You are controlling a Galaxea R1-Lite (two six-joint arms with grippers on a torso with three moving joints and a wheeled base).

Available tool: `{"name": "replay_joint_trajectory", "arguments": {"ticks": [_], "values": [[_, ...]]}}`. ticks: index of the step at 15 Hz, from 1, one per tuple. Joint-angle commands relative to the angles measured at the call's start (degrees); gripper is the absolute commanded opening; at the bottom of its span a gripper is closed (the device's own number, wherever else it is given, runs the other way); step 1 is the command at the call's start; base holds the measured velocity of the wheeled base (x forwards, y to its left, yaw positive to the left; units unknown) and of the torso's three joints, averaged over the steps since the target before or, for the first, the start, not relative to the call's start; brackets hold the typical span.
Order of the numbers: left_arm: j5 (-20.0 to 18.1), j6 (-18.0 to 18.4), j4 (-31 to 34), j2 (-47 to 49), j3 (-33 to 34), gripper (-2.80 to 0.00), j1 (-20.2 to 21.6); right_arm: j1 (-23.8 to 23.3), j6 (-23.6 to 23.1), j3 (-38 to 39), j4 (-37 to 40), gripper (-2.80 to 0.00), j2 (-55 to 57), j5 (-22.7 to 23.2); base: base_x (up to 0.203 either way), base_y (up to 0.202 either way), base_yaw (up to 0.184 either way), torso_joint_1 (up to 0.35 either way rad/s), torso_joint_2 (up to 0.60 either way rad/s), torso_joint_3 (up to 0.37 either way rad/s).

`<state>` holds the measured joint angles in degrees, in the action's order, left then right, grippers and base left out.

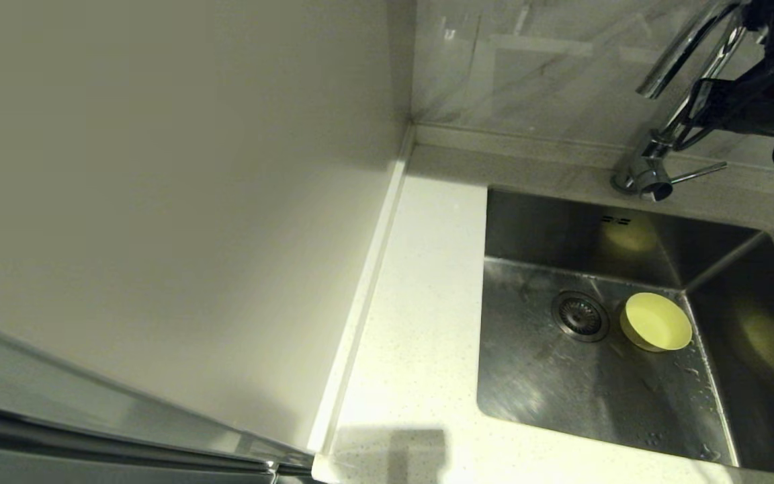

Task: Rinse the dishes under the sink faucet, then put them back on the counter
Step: Turn on the faucet

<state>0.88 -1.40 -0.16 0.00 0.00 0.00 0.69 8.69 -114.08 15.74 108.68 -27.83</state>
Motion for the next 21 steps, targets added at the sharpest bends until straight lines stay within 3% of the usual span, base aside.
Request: {"name": "replay_joint_trajectory", "arguments": {"ticks": [1,15,21], "values": [[0.0,0.0,0.0,-0.2,0.0,-2.8,0.0,-1.4,-0.8,0.0,-1.0,-2.8,1.6,-0.3,0.0,0.0,0.0,0.0,0.0,0.0],[0.0,0.0,0.0,-0.2,0.0,-2.8,0.0,-5.9,-2.3,0.3,-4.2,-2.8,6.3,-0.9,0.0,0.0,0.0,0.0,0.0,0.0],[0.0,0.0,0.0,-0.2,0.0,-2.8,-0.1,-5.9,-2.3,4.1,-4.1,-2.8,5.6,-0.9,0.0,0.0,0.0,0.0,0.0,0.0]]}}
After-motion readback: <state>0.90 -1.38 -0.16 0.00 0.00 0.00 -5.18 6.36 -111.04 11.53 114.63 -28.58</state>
